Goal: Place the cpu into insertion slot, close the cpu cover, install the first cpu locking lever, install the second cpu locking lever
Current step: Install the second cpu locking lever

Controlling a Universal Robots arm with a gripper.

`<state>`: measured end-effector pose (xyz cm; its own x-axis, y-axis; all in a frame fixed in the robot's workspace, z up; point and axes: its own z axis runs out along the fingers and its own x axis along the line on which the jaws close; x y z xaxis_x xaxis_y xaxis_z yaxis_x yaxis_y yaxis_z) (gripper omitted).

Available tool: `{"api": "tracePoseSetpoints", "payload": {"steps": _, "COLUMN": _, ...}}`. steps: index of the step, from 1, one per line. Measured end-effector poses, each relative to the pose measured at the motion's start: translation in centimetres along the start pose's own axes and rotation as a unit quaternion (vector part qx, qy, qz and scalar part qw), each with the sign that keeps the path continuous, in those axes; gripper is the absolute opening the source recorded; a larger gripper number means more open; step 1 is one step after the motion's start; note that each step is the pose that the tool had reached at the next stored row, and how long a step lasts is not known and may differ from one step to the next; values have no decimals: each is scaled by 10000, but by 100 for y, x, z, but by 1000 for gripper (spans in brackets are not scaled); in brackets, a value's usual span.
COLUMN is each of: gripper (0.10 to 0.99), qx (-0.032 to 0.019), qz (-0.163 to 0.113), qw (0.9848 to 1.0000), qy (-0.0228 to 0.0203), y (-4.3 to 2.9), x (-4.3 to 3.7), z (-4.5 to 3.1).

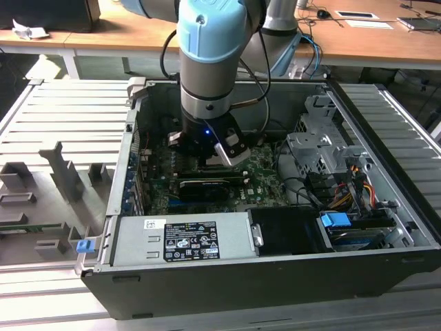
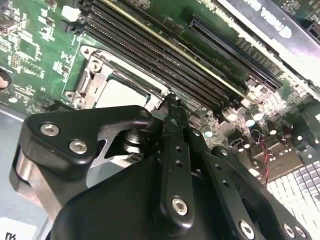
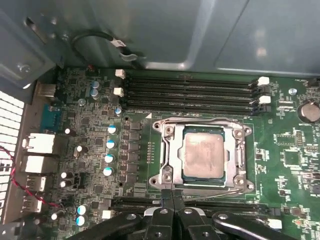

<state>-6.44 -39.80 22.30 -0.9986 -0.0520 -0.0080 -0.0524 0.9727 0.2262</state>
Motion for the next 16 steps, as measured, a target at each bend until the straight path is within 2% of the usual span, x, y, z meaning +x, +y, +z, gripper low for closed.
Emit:
{"api": "tracePoseSetpoints", "payload": {"steps": 4, "gripper": 106, "qx": -17, "qz": -21, "qw": 10000, "qy": 3, "y": -17, "x": 1, "z": 76}}
{"api": "tracePoseSetpoints", "payload": {"steps": 6, "gripper": 106, "qx": -43, "qz": -20, "qw": 10000, "qy": 2, "y": -24, "x": 3, "z": 102}}
{"api": "tracePoseSetpoints", "payload": {"steps": 7, "gripper": 106, "qx": -73, "qz": -21, "qw": 10000, "qy": 1, "y": -29, "x": 4, "z": 114}}
{"api": "tracePoseSetpoints", "payload": {"steps": 9, "gripper": 106, "qx": -200, "qz": -23, "qw": 9998, "qy": -6, "y": -64, "x": 28, "z": 121}}
{"api": "tracePoseSetpoints", "payload": {"steps": 11, "gripper": 106, "qx": -268, "qz": -25, "qw": 9996, "qy": -10, "y": -98, "x": 47, "z": 122}}
{"api": "tracePoseSetpoints", "payload": {"steps": 13, "gripper": 106, "qx": -384, "qz": -28, "qw": 9993, "qy": -15, "y": -139, "x": 65, "z": 135}}
{"api": "tracePoseSetpoints", "payload": {"steps": 16, "gripper": 106, "qx": -483, "qz": -33, "qw": 9988, "qy": -20, "y": -149, "x": 89, "z": 179}}
